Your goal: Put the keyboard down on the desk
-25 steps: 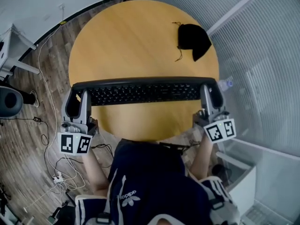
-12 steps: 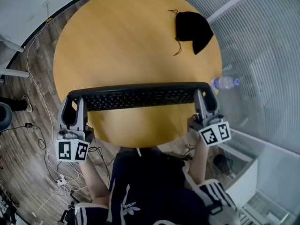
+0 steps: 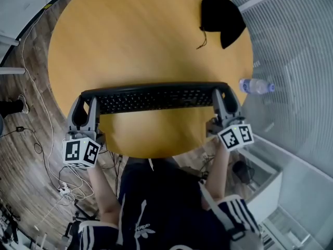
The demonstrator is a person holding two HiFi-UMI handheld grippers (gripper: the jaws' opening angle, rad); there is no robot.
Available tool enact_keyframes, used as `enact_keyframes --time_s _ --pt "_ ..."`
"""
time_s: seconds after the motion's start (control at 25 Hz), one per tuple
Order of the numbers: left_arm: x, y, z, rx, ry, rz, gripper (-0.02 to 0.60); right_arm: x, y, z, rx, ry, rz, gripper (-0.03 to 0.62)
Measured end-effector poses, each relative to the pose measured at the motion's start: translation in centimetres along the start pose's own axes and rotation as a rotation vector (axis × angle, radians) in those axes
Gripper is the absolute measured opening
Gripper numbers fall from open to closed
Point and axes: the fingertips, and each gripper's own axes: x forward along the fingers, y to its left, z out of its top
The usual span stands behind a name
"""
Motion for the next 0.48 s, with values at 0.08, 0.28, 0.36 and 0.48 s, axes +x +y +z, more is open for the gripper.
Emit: enact_keyframes --time_s 0.08,0.28,0.36,0.48 --pt "0.5 0.1 -0.5 0.006 0.015 0.0 0.186 0.2 -0.7 -1.0 0.028 0.006 -0.008 0.198" --pt "1.7 0.8 -2.2 0.024 0.06 0.008 0.186 1.3 -2.0 -3.7 0.088 0.047 -0.02 0.198" --pt "1.9 1.0 -3.0 0.019 0.08 0.011 0.186 1.5 -2.1 -4.4 0.091 0.064 -0.021 0.197" --pt "2.4 1.7 -3.8 0.007 0.099 0.019 0.187 2.7 -2.0 -5.0 0.072 0.096 -0.007 0.197"
